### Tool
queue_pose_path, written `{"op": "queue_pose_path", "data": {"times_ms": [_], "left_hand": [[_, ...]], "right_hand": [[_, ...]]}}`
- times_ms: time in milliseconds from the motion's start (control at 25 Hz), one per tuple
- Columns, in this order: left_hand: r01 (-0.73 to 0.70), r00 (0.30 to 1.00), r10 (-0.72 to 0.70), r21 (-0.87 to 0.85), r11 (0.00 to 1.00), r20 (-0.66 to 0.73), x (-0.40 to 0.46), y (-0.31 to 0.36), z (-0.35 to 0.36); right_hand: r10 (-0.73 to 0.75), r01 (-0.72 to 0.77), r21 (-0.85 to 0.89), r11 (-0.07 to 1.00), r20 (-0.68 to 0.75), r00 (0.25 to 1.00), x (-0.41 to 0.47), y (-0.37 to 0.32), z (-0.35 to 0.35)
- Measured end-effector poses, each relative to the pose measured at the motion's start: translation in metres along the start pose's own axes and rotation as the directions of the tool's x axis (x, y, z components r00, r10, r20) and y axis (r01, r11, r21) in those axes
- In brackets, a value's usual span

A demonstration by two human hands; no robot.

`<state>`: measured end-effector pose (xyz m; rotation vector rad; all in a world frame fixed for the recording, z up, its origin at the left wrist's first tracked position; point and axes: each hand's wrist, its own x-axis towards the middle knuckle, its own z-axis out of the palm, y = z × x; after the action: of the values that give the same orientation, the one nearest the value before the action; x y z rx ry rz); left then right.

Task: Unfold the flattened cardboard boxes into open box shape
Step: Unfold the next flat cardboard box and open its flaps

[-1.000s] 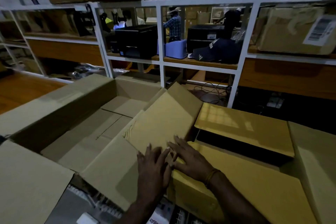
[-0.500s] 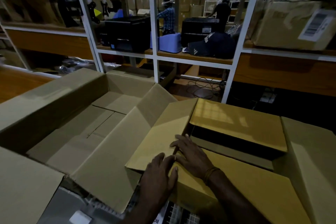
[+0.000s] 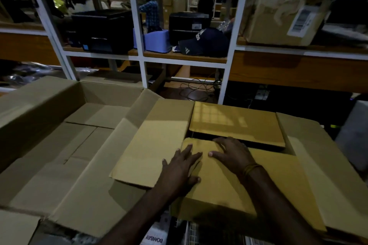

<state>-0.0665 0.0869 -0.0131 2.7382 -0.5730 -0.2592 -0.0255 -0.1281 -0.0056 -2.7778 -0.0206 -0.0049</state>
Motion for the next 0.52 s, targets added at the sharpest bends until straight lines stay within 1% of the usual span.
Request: {"op": "queue_pose_path", "data": {"times_ms": [80, 120, 200, 280, 320, 360, 440, 520], "left_hand": [[-0.034, 0.999, 0.034, -0.031, 0.999, 0.011, 0.014, 0.004, -0.018], [-0.053, 0.998, 0.053, -0.014, 0.999, 0.015, 0.02, 0.007, -0.026], [-0.088, 0.996, 0.09, 0.091, 0.992, -0.02, 0.028, 0.013, -0.042], [-0.109, 0.982, 0.135, 0.186, 0.976, -0.133, 0.029, 0.02, -0.056], [-0.118, 0.963, 0.161, 0.198, 0.973, -0.215, 0.026, 0.025, -0.062], [-0.136, 0.932, 0.193, 0.199, 0.971, -0.306, 0.022, 0.029, -0.066], [-0.179, 0.848, 0.249, 0.19, 0.965, -0.468, 0.009, 0.036, -0.07], [-0.205, 0.796, 0.243, 0.131, 0.97, -0.554, -0.006, 0.042, -0.073]], "right_hand": [[-0.024, 0.022, -0.016, 1.0, -0.132, 0.991, -0.009, -0.011, -0.016], [-0.035, 0.032, -0.017, 0.999, -0.172, 0.985, -0.015, -0.016, -0.025], [-0.066, 0.062, -0.022, 0.998, -0.223, 0.973, -0.027, -0.023, -0.04], [-0.085, 0.071, -0.065, 0.995, -0.26, 0.962, -0.042, -0.03, -0.054], [-0.091, 0.064, -0.103, 0.993, -0.282, 0.955, -0.049, -0.032, -0.06], [-0.085, 0.045, -0.134, 0.99, -0.308, 0.948, -0.057, -0.034, -0.067], [-0.055, 0.005, -0.129, 0.992, -0.392, 0.918, -0.076, -0.033, -0.079], [-0.038, -0.006, -0.093, 0.996, -0.469, 0.882, -0.094, -0.03, -0.087]]}}
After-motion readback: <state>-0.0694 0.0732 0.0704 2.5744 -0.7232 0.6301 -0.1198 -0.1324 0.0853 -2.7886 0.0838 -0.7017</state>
